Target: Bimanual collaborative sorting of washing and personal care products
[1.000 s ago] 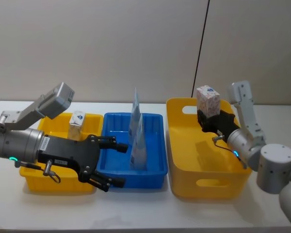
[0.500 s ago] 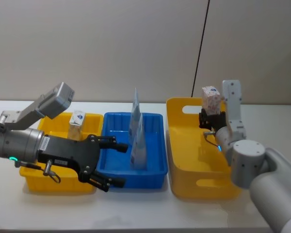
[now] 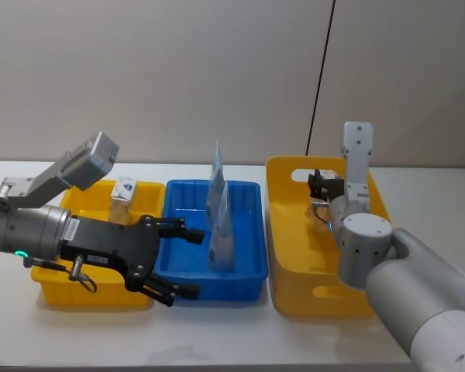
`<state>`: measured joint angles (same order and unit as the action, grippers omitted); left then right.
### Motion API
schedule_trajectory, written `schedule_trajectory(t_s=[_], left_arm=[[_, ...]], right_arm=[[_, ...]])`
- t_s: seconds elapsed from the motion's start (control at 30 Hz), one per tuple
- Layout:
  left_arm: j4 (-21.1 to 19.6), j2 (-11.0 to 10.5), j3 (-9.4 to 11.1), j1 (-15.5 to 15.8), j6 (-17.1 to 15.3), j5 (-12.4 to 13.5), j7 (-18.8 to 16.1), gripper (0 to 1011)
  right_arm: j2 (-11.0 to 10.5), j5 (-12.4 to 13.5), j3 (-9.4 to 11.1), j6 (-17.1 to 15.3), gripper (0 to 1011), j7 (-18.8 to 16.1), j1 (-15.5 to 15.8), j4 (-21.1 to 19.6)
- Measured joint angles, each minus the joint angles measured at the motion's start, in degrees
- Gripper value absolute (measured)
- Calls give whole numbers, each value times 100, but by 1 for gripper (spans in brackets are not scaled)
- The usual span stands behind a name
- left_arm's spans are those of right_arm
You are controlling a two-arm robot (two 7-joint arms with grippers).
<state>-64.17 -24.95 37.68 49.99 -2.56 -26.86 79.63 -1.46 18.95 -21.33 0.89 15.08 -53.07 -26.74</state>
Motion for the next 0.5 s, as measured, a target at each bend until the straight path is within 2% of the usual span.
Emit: schedule_trajectory(t_s=[0.2,0.37,0.5], left_arm=[[0,0,0,0,0,0,0,1001],[0,0,0,0,0,0,0,1001],[0,0,0,0,0,0,0,1001]], right_arm=[[61,0,50,-46,817,72,-8,-41],[66,5,85,-175,970,86,83,-290],[28,21,97,-311,1004,18,214,-603]])
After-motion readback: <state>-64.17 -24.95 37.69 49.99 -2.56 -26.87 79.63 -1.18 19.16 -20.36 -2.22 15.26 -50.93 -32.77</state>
